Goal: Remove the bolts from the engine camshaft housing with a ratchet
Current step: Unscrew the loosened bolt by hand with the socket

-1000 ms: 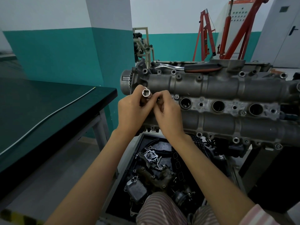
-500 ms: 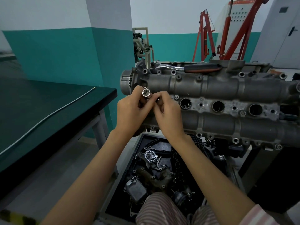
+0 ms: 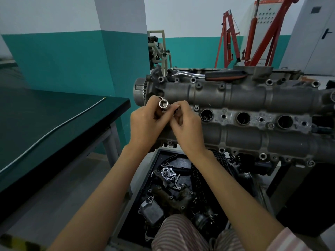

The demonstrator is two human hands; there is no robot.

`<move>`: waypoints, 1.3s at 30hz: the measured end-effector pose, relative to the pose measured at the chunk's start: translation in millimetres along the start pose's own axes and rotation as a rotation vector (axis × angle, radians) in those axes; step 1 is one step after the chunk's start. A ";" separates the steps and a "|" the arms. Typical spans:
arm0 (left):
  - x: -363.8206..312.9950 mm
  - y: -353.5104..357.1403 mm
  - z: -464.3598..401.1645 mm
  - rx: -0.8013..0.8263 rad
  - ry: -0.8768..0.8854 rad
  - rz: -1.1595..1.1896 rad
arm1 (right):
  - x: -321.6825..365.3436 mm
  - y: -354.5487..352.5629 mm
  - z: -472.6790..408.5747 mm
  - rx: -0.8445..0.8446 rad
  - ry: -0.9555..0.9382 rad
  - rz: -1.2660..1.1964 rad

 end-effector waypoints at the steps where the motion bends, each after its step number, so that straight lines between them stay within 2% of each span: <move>1: 0.2 -0.1 0.2 0.005 0.002 0.001 | 1.3 -0.5 0.5 -0.006 -0.016 0.001; 8: -0.9 -0.6 0.7 0.016 0.024 0.004 | 10.8 -1.8 2.5 -0.001 -0.083 -0.005; 12: 1.9 -1.6 -1.4 -0.039 -0.035 0.000 | 0.5 0.5 -0.1 0.002 0.003 -0.009; 20: -5.0 -1.1 0.2 0.023 0.048 0.008 | 7.3 -0.3 3.0 0.006 -0.067 0.008; 24: 0.0 -2.1 -0.6 -0.001 -0.012 0.020 | 9.5 -0.2 2.9 0.005 -0.087 0.019; 27: 1.8 -1.1 -1.0 -0.012 -0.042 0.022 | 1.5 0.8 1.3 0.005 -0.021 0.017; 33: -1.3 0.0 -0.9 0.030 -0.010 0.044 | 4.7 1.2 1.5 0.006 -0.054 0.037; 39: -0.9 4.5 -3.4 0.150 0.041 0.068 | 6.8 1.5 2.8 0.014 -0.092 0.023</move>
Point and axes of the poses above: each hand's wrist, its own z-axis away from the middle knuckle, its own y-axis out of the palm, x = y × z, the point moved 10 cm from there along -z, towards the middle knuckle, and after that the axes turned 12 degrees about y, right-handed, at the moved point
